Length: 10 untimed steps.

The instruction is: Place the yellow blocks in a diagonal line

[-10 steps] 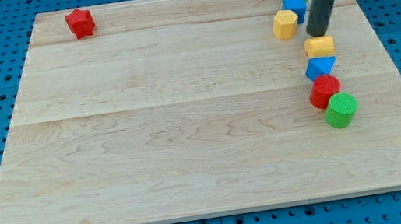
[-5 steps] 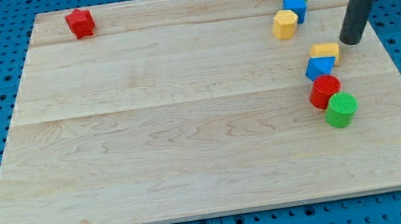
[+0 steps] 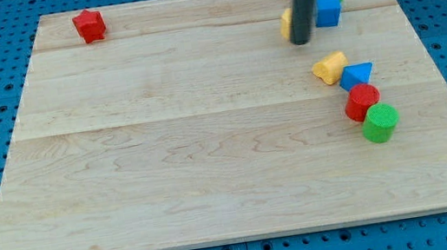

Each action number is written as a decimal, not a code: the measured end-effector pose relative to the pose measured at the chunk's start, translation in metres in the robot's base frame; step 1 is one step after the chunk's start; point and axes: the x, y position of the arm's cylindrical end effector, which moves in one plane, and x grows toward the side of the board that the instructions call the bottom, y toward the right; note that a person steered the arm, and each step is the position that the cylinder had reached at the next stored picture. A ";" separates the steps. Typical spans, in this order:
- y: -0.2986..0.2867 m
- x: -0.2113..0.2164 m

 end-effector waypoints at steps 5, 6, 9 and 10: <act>0.024 0.065; 0.054 0.063; 0.126 0.014; 0.140 0.034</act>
